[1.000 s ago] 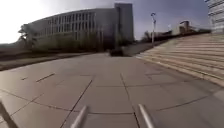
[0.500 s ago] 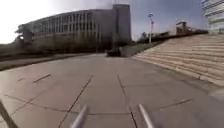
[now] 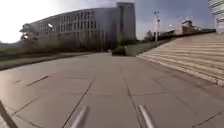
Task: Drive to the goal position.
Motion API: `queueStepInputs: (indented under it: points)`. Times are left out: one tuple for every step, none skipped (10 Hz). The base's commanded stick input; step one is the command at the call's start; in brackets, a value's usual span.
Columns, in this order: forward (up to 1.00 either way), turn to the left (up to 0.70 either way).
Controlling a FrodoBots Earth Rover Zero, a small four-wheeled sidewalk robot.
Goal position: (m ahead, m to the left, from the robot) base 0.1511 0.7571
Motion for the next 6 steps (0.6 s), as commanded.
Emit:
queueStepInputs:
  points:
    - [0.0, 0.45]
    - [0.0, 0.45]
    - [0.0, 0.45]
    - [0.0, 0.45]
    - [0.0, 0.45]
    - [0.0, 0.45]
